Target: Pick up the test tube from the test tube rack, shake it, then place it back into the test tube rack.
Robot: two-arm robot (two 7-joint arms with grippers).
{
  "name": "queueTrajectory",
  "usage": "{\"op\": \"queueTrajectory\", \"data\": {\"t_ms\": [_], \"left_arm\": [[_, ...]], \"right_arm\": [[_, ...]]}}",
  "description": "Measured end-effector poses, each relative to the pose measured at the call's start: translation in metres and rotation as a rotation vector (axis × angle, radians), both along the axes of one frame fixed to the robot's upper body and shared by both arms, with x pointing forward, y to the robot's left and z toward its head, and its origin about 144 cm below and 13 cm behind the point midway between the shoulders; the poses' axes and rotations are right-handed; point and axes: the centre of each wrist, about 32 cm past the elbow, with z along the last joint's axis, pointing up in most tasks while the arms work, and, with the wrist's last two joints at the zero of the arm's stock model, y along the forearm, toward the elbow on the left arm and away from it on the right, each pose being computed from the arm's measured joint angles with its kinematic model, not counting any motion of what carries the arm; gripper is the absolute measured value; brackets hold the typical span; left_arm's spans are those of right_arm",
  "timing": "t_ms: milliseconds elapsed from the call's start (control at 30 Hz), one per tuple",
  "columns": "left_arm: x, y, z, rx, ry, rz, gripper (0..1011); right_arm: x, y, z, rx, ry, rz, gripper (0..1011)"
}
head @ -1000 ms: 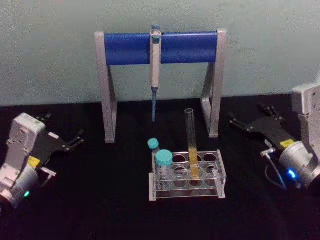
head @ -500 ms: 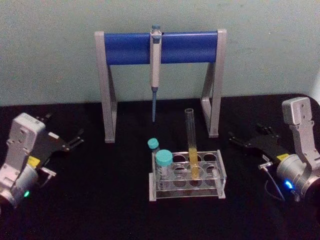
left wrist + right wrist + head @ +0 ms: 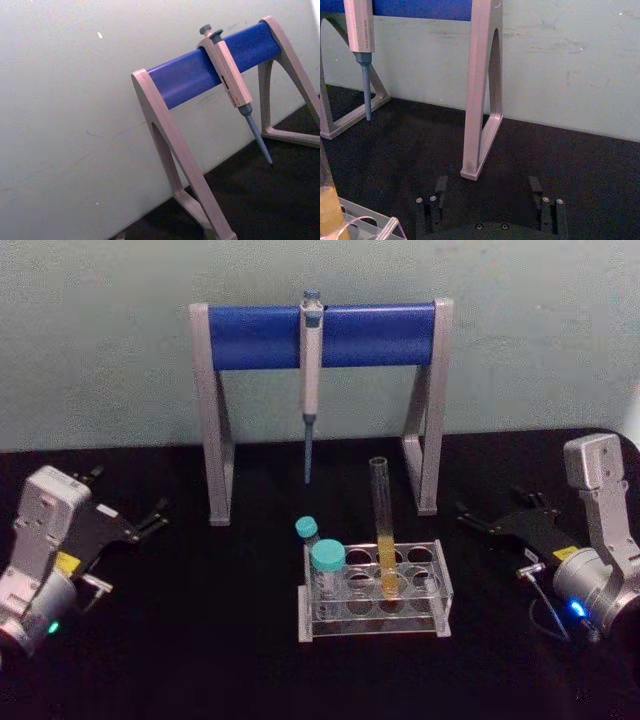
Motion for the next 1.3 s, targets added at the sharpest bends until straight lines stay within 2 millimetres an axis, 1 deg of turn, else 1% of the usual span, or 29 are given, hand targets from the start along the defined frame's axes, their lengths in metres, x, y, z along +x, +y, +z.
{"op": "queueTrajectory", "data": {"t_ms": [1300], "left_arm": [[0.0000, 0.0000, 0.0000, 0.000, 0.000, 0.000, 1001]], "right_arm": [[0.0000, 0.0002, 0.0007, 0.001, -0.005, 0.002, 1000]]}}
